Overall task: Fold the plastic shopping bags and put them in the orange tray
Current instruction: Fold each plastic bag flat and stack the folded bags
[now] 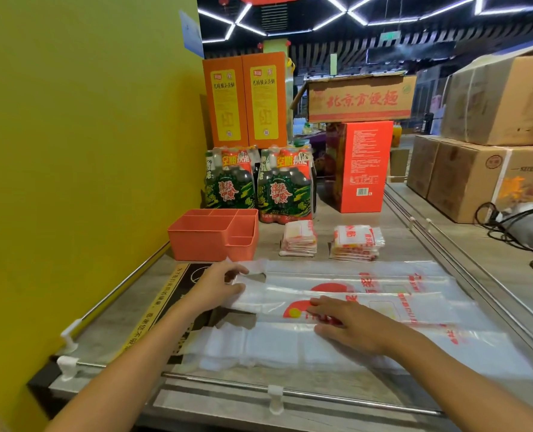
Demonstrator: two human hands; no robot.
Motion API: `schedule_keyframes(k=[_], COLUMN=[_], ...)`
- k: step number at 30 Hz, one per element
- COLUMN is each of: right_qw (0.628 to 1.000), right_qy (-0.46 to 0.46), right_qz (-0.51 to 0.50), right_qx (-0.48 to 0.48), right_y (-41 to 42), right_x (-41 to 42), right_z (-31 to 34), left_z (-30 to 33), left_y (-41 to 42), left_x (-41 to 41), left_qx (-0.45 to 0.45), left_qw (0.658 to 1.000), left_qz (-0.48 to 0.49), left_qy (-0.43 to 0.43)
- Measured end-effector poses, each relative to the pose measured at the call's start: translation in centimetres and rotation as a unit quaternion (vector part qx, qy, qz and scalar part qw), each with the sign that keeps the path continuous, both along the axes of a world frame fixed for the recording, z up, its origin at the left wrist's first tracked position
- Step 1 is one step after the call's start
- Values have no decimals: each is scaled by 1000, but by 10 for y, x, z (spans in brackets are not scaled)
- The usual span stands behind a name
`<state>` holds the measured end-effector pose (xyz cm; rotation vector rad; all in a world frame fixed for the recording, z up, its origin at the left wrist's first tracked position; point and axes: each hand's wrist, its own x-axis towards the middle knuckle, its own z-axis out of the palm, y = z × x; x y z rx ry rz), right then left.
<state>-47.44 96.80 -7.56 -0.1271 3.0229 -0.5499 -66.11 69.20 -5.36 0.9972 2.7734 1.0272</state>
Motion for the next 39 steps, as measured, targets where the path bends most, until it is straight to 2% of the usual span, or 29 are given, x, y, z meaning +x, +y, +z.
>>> schedule_keyframes(k=[4, 8, 11, 16, 22, 25, 30, 39], right_qw=[1000, 1000, 1000, 1000, 999, 999, 999, 999], right_qy=[-7, -11, -9, -14, -19, -19, -19, -21], right_qz=[-7, -14, -15, -15, -17, -18, -17, -20], right_qx=[-6, -13, -16, -23, -22, -21, -25, -26], right_y=[1, 1, 2, 4, 5, 4, 4, 3], right_x=[-2, -2, -3, -4, -4, -5, -4, -4], right_z=[-3, -3, -4, -7, -7, -8, -7, -7], left_z=[0, -2, -5, -10, -6, -6, -7, 2], left_y=[1, -5, -12, -18, -30, -36, -44, -25], left_x=[4, 4, 0, -7, -6, -10, -19, 1], left_qx=[95, 177, 174, 120, 92, 61, 127, 273], left_qw=[995, 984, 982, 978, 982, 991, 980, 938], left_qz=[0, -12, -10, -14, 3, 33, 101, 87], left_qy=[35, -5, -79, -172, -165, -115, -113, -195])
